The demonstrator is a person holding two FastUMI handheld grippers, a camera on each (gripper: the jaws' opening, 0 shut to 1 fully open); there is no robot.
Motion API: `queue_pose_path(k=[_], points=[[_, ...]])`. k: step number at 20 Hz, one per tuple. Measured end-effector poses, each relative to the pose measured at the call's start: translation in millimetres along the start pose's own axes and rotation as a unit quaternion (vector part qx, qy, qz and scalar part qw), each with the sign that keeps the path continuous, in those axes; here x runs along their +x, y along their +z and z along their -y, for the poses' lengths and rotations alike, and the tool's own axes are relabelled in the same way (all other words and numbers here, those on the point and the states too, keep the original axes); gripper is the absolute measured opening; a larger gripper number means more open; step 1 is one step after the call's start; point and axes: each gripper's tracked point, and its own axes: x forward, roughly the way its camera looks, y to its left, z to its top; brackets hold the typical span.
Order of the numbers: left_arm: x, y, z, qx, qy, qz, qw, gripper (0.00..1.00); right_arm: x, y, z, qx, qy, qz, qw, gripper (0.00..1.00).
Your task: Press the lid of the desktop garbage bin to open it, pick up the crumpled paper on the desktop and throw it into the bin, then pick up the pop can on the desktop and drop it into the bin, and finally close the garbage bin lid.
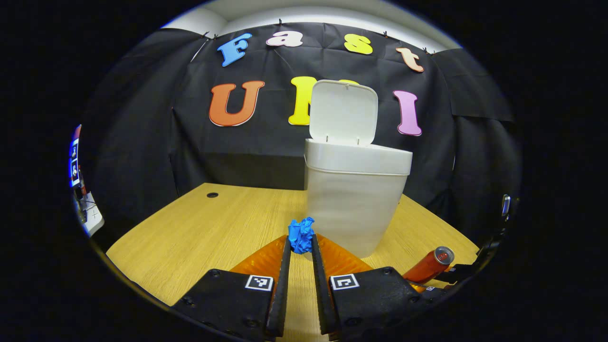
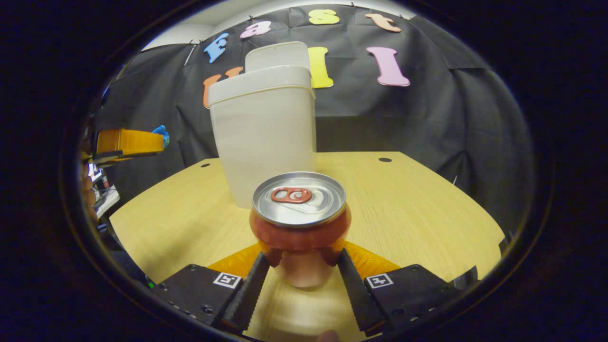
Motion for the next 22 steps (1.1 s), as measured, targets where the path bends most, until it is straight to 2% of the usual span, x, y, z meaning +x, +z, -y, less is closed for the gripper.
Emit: queue_pose_path(k=[3, 12, 17, 22], points=[[0, 39, 5, -0.009, -0.003, 0.037, 0.999, 0.3, -1, 9, 3, -0.018, 0.002, 0.014, 1.0, 0.81], [21, 150, 35, 0.033, -0.025, 0.14, 0.989, 0.29, -1, 28, 31, -0.009, -0.01, 0.036, 0.999, 0.8], [62, 168, 49, 0.024, -0.042, 0.141, 0.989, 0.29, 2, 35, 53, 0.011, -0.026, 0.041, 0.999, 0.81], [109, 153, 60, 0.027, -0.049, 0.108, 0.993, 0.29, 11, 40, 60, 0.015, -0.024, 0.041, 0.999, 0.81]])
